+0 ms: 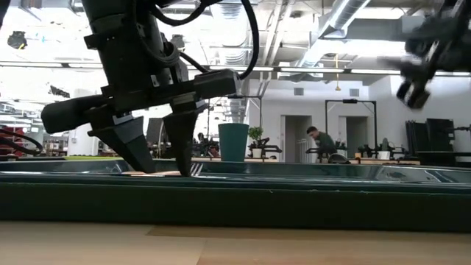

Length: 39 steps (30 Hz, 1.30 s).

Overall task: Pick and place plate/cup/fork/spoon on tray
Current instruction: Put the orange fork on the left of the black tray, then put the orange spoon on the black tray to the left of the orange fork

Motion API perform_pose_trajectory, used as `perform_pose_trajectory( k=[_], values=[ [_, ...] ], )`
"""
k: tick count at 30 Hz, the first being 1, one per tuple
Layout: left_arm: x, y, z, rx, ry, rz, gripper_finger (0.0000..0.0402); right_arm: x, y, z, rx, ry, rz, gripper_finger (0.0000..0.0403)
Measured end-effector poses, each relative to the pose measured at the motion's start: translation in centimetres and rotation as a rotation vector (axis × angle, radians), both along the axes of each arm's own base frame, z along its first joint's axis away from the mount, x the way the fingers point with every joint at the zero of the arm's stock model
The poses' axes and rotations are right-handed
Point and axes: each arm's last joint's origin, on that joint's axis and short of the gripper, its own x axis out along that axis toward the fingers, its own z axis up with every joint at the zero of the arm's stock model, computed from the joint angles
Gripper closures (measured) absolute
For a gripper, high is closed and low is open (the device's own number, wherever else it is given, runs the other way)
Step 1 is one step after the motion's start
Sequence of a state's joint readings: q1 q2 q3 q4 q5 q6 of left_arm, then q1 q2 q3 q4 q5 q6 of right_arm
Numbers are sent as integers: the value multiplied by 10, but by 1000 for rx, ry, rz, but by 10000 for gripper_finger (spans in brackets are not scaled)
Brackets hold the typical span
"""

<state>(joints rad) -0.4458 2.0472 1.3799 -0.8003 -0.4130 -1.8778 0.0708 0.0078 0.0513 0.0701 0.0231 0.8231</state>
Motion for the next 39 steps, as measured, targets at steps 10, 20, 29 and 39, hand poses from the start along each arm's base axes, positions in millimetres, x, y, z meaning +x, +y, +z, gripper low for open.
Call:
perform_pose_trajectory(
  k=[10,20,29,39],
  values=[
    [14,6,17,32,-3,-53,175,-14,3,31,130,387,125,248],
    [5,-2,19,-5,61,-42,164,-2,13,11,326,779,196,269],
    [-5,-6,51,16,-32,-67,164,-2,28,32,392,1012,339,282],
    [-14,-3,87,163,-168,-113,164,-9,50,43,159,1339,407,282]
  ],
)
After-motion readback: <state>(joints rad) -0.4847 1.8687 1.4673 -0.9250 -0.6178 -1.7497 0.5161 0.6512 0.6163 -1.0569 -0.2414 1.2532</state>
